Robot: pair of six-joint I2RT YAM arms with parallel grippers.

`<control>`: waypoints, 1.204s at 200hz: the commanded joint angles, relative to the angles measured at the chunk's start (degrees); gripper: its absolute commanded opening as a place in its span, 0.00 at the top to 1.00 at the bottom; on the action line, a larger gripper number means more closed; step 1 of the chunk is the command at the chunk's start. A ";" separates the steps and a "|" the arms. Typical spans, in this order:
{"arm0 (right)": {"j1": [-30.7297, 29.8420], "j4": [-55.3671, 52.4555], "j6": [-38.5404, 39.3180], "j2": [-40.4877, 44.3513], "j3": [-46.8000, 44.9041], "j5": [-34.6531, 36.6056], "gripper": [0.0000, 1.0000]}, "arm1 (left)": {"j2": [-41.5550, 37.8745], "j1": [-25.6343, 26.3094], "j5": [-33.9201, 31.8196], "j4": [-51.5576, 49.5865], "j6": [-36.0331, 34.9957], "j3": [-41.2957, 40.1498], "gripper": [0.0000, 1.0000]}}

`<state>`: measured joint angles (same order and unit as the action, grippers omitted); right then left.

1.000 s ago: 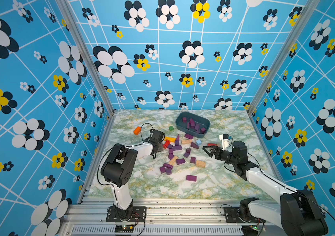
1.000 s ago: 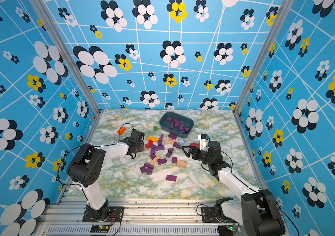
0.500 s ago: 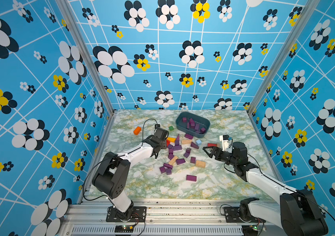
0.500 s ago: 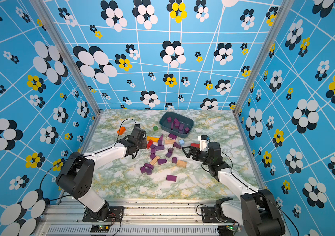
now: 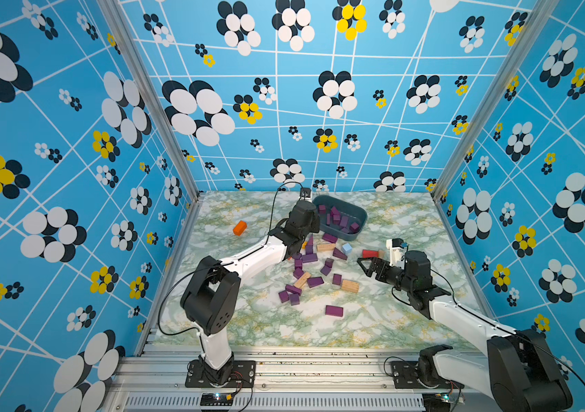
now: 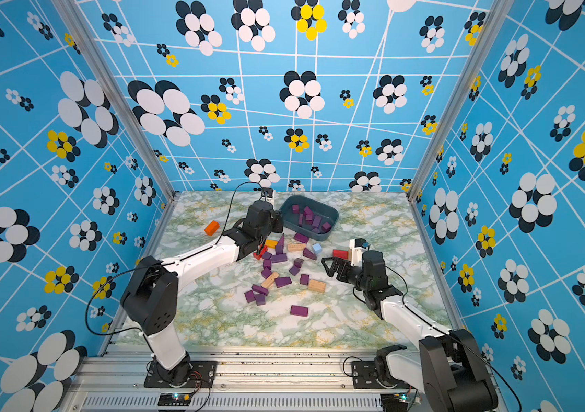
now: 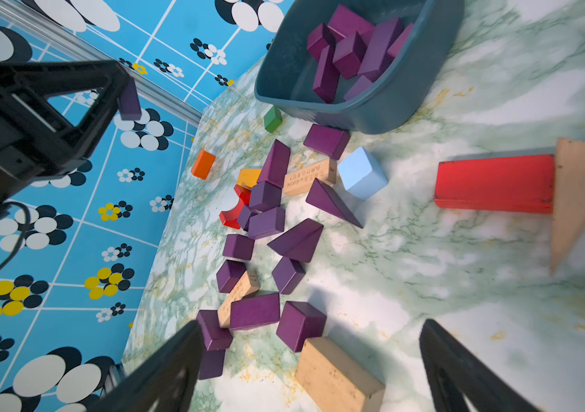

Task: Pick purple bricks into the storage bin
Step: Place the building block in the storage box, then pick up the building block from the center of the board.

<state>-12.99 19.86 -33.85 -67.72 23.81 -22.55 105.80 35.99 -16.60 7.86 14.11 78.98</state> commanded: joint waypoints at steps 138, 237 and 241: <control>0.55 0.03 -0.30 -6.98 -0.08 1.81 0.01 | 23.34 0.40 0.69 12.33 -11.29 21.68 0.16; 0.54 1.29 -0.34 -6.90 -0.17 -0.47 0.01 | 5.41 0.57 3.00 13.92 -9.85 0.37 0.05; 0.56 1.41 -0.34 -6.79 -0.27 -0.62 0.01 | 4.24 0.55 2.90 13.81 -9.80 -0.99 0.04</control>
<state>-12.82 19.40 -33.74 -74.43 23.81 -21.58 118.80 36.73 -14.48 20.18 3.46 84.20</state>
